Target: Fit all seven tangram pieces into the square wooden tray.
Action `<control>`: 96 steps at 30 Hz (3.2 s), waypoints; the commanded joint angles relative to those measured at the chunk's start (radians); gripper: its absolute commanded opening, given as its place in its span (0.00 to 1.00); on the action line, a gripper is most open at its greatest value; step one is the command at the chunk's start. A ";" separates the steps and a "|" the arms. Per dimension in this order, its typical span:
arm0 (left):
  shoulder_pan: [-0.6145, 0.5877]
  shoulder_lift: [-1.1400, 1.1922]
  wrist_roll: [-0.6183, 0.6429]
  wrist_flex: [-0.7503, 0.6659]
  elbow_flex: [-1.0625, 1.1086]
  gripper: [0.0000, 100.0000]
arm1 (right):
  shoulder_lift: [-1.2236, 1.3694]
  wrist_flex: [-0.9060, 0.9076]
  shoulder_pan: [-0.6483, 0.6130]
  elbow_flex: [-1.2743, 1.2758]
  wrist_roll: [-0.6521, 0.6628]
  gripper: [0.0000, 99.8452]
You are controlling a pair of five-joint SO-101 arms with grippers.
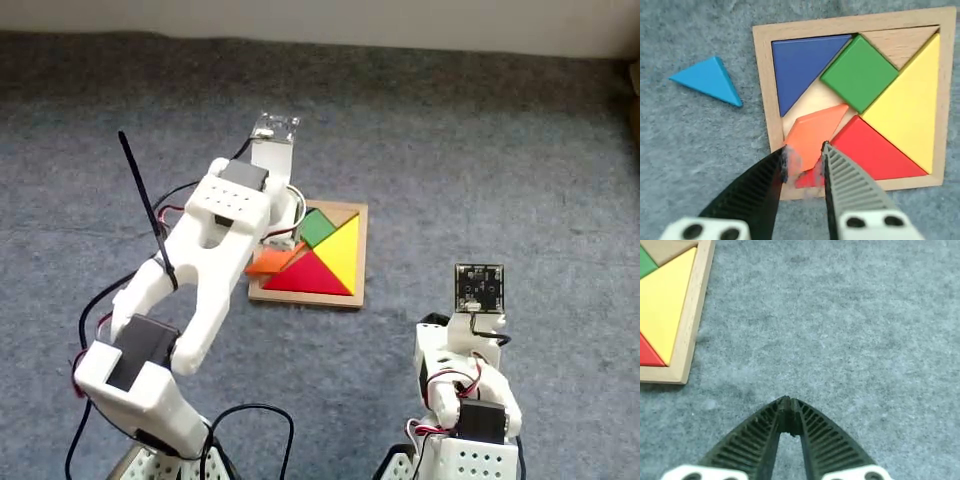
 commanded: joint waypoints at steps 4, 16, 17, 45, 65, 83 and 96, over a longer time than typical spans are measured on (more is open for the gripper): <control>-0.099 -0.004 -0.106 0.011 -0.044 0.12 | -0.008 0.001 0.013 0.105 -0.005 0.01; -0.136 0.099 -0.327 0.009 -0.015 0.12 | -0.008 0.001 0.013 0.105 -0.005 0.01; -0.134 0.101 -0.328 0.011 -0.008 0.12 | -0.008 0.001 0.013 0.105 -0.005 0.01; -0.036 -0.213 -0.229 -0.018 0.130 0.12 | -0.008 0.001 0.013 0.105 -0.005 0.01; -0.274 0.168 0.157 -0.075 -0.186 0.28 | -0.008 0.001 0.013 0.105 -0.005 0.01; -0.275 0.430 0.485 0.020 -0.463 0.19 | -0.008 0.001 0.015 0.105 -0.005 0.01; -0.315 0.435 0.483 0.020 -0.458 0.16 | -0.008 0.001 0.033 0.105 -0.005 0.01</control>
